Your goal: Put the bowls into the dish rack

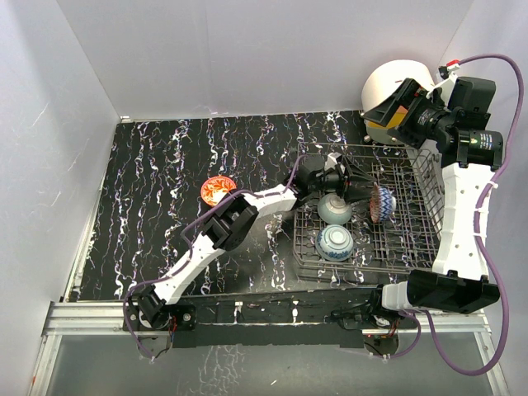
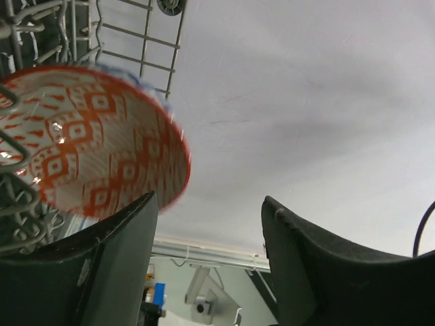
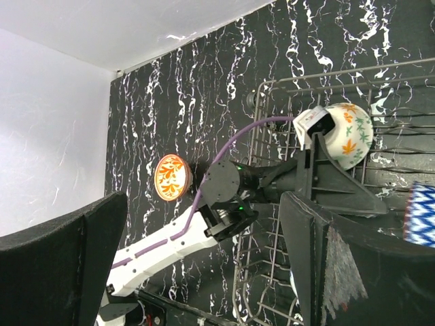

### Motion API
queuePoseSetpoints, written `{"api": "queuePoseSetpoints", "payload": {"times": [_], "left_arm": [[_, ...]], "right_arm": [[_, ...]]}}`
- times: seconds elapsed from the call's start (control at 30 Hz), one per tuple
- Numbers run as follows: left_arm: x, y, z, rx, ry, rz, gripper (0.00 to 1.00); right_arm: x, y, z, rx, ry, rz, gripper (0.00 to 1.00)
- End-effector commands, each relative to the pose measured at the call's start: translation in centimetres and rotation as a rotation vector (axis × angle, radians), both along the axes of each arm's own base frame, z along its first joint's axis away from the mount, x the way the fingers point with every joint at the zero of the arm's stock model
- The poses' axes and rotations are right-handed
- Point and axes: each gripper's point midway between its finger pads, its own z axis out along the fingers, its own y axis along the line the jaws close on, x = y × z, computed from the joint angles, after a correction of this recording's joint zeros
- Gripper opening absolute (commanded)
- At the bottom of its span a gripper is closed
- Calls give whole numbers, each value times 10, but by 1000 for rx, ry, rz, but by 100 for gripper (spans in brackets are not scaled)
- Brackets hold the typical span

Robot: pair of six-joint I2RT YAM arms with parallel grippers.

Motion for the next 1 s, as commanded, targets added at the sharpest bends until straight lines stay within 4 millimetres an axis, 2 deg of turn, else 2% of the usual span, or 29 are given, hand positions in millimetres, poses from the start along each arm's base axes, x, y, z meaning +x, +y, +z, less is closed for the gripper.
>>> {"api": "queuePoseSetpoints", "payload": {"times": [0.0, 0.23, 0.37, 0.57, 0.77, 0.87, 0.97], "left_arm": [[30, 39, 23, 36, -46, 34, 61], [20, 50, 27, 101, -88, -17, 61], [22, 52, 50, 65, -125, -23, 61], [22, 61, 94, 54, -239, -56, 61], [13, 86, 119, 103, -309, -69, 60], [9, 106, 134, 156, -376, -79, 60], [16, 141, 140, 252, -421, -47, 60]], "right_arm": [[-1, -6, 11, -34, -49, -25, 98], [-2, -11, 4, -50, -28, -51, 98], [-5, -19, -6, -61, 15, -106, 98], [-14, -29, -48, -83, 162, -163, 98], [-33, -47, -95, -157, 270, -260, 98], [-45, -53, -131, -181, 363, -285, 99], [-53, -57, -162, -203, 442, -298, 98]]}}
